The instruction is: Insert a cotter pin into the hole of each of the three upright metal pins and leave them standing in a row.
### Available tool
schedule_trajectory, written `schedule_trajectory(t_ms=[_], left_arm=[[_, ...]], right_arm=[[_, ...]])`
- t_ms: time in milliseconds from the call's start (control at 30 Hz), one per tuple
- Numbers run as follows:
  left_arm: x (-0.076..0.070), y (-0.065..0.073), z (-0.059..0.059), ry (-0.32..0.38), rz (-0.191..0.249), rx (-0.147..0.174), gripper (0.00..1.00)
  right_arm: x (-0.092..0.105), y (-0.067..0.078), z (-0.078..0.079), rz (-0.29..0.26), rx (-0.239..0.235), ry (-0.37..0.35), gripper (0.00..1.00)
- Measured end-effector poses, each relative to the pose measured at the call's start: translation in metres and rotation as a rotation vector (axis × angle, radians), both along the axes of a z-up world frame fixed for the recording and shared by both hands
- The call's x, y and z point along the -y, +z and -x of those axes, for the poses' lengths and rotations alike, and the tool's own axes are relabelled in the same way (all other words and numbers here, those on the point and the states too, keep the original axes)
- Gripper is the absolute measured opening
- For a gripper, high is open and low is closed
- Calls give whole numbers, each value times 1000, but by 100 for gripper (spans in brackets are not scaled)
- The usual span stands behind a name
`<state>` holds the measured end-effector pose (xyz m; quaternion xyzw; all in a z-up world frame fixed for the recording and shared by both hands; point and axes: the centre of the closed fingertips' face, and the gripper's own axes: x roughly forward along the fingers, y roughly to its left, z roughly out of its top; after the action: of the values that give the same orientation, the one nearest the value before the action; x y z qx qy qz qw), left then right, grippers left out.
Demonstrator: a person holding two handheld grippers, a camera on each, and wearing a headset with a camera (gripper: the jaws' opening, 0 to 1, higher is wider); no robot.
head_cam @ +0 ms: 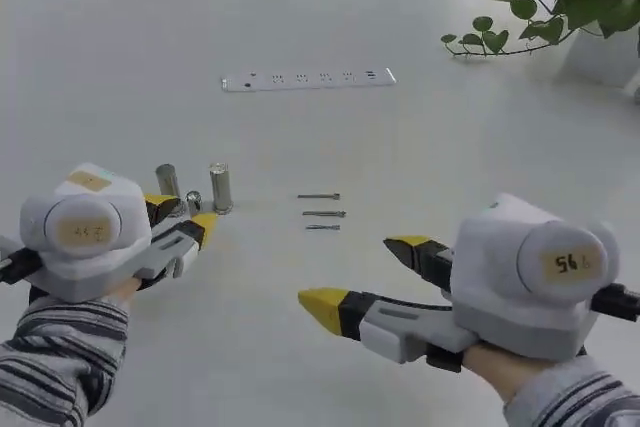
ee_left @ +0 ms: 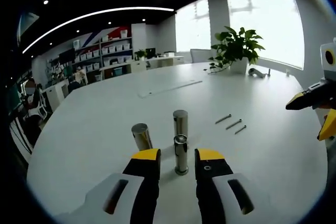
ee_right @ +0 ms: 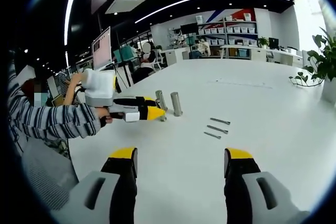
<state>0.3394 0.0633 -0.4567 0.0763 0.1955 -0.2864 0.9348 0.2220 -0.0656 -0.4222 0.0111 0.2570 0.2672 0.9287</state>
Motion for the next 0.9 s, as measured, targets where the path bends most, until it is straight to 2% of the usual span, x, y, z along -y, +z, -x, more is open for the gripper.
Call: schedule_trajectory(t_ms=[233,333,500,600,900], left_arm=[[7,-2,0,-17,23,-17,14],[8,-4,-1,-22,14,-19,11],[7,-4,-2,-14,27,-28,6],[7,-5,-2,-3,44,-37,6],[8,-5,-1,6,53,-46,5]], right_arm=[[2,-6,3,-2,-15,-16,63],[2,-7,3,-3,-18,-17,63],[3,-8,3,0,-20,-19,63],[3,-10,4,3,-26,-19,63],[3,-10,5,3,-25,-22,63]])
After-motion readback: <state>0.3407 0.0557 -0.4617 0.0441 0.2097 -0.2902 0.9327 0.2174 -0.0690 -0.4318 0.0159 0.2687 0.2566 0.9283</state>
